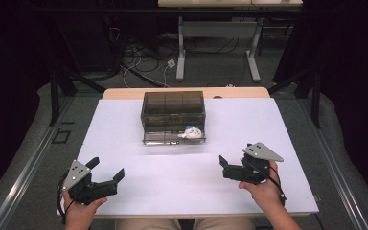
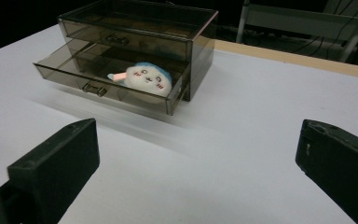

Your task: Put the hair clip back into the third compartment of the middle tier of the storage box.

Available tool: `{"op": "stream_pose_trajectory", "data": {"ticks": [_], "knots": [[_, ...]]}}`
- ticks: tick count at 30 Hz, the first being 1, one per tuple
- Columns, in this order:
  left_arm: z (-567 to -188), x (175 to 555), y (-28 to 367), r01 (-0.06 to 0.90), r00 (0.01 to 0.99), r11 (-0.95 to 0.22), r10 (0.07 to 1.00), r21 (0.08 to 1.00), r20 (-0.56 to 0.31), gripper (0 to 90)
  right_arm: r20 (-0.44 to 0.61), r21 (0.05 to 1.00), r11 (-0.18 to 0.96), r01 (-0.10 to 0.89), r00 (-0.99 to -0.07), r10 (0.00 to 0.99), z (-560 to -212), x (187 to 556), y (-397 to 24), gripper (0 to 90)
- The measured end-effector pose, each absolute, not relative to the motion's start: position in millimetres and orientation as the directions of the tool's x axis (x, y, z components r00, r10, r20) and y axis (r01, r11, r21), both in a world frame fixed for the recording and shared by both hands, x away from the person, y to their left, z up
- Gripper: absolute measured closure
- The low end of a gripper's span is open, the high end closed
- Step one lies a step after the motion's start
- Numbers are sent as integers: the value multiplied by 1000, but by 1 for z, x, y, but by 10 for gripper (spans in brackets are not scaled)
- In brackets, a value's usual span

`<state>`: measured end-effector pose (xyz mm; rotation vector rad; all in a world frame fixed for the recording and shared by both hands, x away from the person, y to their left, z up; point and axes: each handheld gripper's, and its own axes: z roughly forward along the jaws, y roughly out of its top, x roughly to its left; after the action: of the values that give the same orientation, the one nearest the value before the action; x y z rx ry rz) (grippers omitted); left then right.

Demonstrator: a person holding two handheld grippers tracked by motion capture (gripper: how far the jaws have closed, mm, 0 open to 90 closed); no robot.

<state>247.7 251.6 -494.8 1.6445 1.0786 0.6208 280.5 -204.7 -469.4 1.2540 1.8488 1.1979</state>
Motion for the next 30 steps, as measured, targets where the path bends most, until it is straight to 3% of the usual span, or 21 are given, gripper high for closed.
{"op": "stream_pose_trajectory", "data": {"ticks": [30], "knots": [[-496,249,255,354,440,-50,890,934,-119,6,72,894,22,448,-191,979,-503,275,-276,0]]}}
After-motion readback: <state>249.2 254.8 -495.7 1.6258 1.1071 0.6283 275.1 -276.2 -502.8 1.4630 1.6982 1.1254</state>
